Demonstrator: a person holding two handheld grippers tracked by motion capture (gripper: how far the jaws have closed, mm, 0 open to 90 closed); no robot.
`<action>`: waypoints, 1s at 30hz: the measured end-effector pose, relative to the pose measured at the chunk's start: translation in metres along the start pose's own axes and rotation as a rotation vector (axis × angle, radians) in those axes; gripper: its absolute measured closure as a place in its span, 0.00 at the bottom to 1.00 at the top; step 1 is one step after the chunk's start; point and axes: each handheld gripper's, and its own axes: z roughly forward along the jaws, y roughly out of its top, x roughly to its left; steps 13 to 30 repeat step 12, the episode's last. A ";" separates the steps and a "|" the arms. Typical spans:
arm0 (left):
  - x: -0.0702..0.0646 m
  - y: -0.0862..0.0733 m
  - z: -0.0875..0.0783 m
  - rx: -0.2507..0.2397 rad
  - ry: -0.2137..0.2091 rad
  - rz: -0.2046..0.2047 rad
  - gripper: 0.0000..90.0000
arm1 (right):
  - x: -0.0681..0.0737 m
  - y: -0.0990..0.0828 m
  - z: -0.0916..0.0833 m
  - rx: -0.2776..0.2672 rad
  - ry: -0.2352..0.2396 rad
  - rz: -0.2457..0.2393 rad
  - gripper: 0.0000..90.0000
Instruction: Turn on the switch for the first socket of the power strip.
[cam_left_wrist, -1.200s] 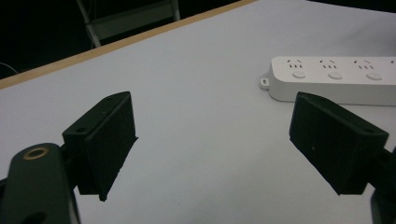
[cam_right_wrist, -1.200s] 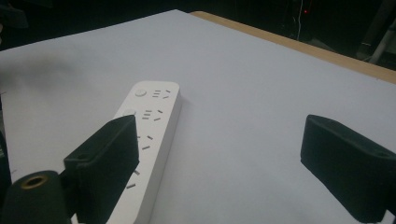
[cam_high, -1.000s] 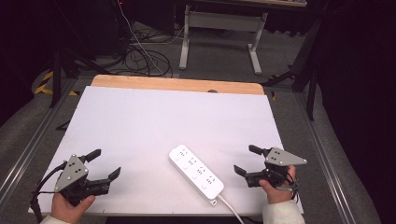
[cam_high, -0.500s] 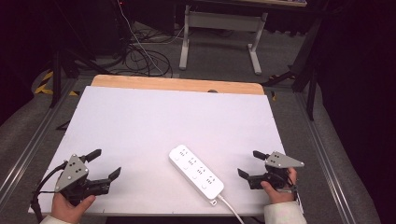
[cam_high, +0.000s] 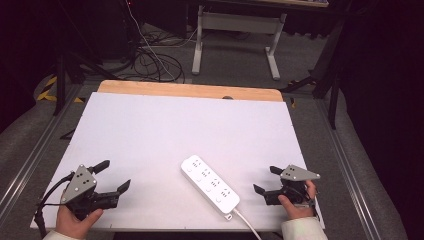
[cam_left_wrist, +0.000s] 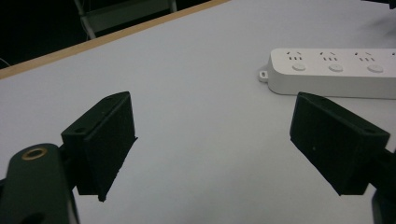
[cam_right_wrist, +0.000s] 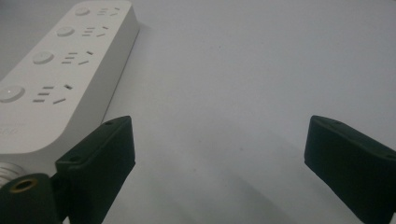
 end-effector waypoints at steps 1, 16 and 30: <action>0.000 0.000 0.000 0.000 0.002 0.003 0.16 | 0.000 0.000 0.000 -0.005 0.004 0.001 0.11; 0.002 -0.001 0.000 -0.005 0.013 -0.005 0.15 | 0.000 0.002 -0.009 -0.035 0.063 -0.057 0.13; 0.002 -0.001 0.000 -0.005 0.013 -0.005 0.15 | 0.000 0.002 -0.009 -0.035 0.063 -0.057 0.13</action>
